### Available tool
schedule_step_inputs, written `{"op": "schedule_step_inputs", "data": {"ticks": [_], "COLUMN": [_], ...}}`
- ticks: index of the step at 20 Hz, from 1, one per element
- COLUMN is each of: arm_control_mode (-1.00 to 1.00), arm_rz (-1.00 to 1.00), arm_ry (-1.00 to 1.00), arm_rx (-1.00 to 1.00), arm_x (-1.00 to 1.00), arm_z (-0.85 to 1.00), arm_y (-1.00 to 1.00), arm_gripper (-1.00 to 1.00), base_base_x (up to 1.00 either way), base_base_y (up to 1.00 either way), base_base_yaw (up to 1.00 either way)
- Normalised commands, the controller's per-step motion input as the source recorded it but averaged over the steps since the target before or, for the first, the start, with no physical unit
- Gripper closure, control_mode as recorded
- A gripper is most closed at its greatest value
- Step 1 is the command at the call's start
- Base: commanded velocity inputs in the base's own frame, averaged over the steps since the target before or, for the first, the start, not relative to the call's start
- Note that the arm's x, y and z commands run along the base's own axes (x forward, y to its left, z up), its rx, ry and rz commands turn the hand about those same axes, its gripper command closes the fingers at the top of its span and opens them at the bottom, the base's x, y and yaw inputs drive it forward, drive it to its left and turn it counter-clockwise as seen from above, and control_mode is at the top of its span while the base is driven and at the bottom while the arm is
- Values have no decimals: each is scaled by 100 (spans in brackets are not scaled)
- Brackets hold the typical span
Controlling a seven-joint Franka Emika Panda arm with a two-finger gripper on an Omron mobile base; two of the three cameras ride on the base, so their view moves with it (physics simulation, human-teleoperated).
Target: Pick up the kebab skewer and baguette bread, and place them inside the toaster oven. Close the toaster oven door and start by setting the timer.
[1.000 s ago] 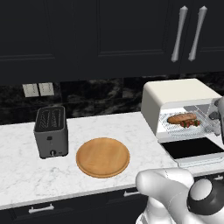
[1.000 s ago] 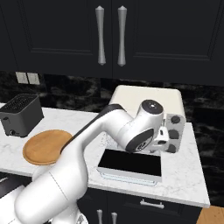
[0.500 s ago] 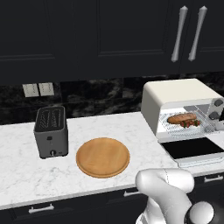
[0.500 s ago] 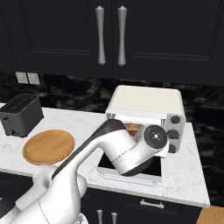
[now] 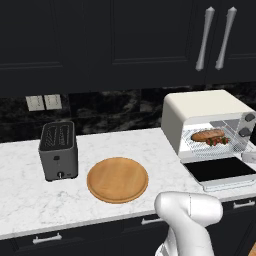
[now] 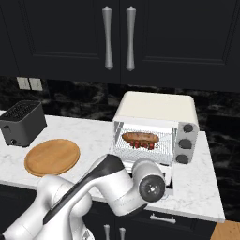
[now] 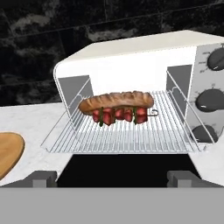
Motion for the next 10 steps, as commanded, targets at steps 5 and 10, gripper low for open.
{"op": "schedule_step_inputs", "data": {"ticks": [5,10], "arm_control_mode": [-100,-100], "arm_rz": [-2,0], "arm_ry": [-2,0], "arm_rx": [0,0], "arm_x": [0,0], "arm_z": [-5,0], "arm_y": [0,0], "arm_gripper": [-100,-100], "base_base_x": [0,0], "base_base_y": [0,0], "base_base_yaw": [0,0]}}
